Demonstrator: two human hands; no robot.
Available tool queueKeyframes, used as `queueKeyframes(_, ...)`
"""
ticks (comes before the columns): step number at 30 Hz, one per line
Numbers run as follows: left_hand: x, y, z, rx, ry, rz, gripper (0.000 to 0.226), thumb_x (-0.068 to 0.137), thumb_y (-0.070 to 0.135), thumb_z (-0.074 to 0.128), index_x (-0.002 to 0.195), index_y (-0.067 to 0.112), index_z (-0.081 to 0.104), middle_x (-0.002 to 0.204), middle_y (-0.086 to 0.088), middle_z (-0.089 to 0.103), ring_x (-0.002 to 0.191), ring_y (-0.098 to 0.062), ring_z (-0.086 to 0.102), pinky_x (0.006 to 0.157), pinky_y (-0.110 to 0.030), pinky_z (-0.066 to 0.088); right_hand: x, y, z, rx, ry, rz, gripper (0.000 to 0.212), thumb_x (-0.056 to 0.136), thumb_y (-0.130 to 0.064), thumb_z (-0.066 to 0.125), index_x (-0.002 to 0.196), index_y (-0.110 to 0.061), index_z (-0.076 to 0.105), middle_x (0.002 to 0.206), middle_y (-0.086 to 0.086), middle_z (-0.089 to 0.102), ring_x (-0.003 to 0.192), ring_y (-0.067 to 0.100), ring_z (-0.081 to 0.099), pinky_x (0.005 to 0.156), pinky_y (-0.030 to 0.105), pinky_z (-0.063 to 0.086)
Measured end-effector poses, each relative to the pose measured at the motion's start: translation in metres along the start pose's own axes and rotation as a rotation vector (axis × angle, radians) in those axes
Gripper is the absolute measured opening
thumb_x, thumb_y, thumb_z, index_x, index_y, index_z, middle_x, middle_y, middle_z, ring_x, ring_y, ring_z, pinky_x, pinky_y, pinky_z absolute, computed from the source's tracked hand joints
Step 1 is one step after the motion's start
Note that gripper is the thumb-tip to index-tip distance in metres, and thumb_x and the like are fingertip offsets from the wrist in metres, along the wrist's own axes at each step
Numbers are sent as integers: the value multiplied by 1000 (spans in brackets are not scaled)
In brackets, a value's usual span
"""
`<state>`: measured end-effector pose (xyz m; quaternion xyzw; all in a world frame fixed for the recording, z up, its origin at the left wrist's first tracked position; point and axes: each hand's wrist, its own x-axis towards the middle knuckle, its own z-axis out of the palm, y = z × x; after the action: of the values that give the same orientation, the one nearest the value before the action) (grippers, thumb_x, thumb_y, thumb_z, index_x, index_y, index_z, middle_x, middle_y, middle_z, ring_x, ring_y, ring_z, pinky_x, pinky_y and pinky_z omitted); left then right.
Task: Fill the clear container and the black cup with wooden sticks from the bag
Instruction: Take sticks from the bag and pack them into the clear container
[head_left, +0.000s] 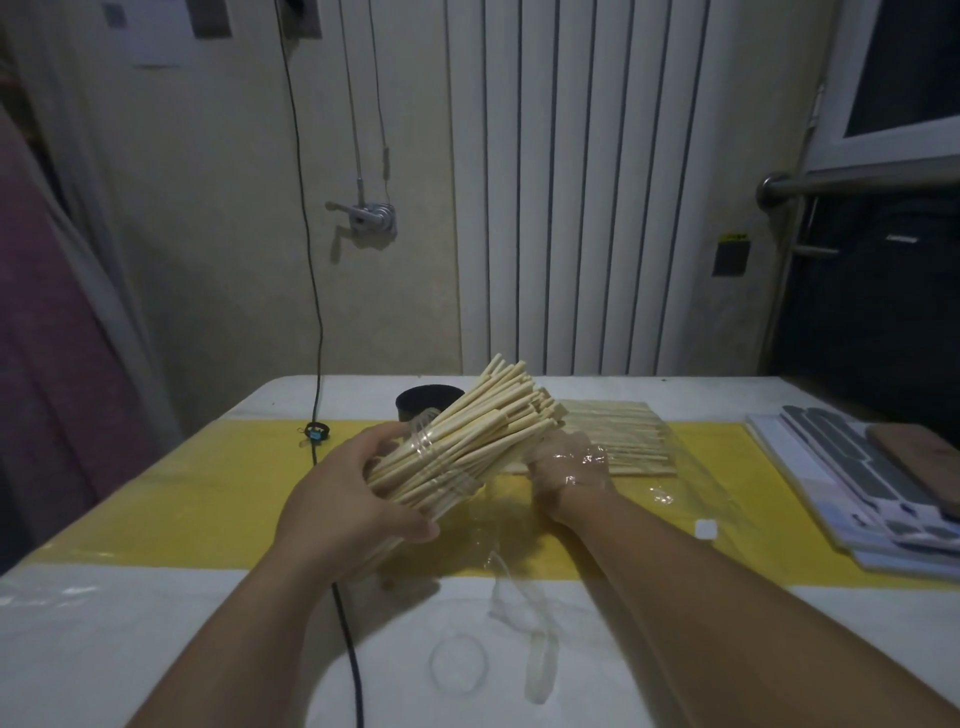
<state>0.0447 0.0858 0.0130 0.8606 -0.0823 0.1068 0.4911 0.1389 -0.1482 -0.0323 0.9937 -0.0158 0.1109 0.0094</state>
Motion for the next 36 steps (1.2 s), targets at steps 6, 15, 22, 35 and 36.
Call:
queueKeyframes(6,1,0,1,21,4,3,83,27,37,85,99,65,55,96,30,67,81,1,67,80,-41,58,-1,-2,-3,-3,-59,-24,35,89,-20,47,120,-25,63,128,2,57,121,29,50,99,35,42)
queueKeyframes(15,0,1,1,33,10,4,80,28,36,84,95,68,54,94,36,63,77,6,65,78,-38,57,-4,-1,-18,-22,-140,-35,28,86,-23,61,113,-20,66,120,2,64,117,26,60,99,33,47)
queueKeyframes(22,0,1,1,25,4,-4,82,25,39,82,97,68,55,95,33,65,82,-2,68,81,-42,57,-17,2,-24,119,-222,-68,24,94,-25,53,116,-20,60,125,7,63,117,29,58,98,37,48)
queueKeyframes(35,-2,3,0,16,-1,-16,89,24,41,83,108,56,59,100,22,69,84,-6,69,82,-44,57,-64,1,-43,-32,-228,-115,38,100,-25,47,138,-30,51,146,1,46,134,27,46,101,38,45)
queueKeyframes(36,-2,3,0,17,-3,-16,91,23,42,83,110,55,59,101,21,69,85,-7,69,82,-44,57,-67,1,-43,-25,-219,-106,34,100,-25,47,134,-27,54,142,3,50,130,28,50,99,38,47)
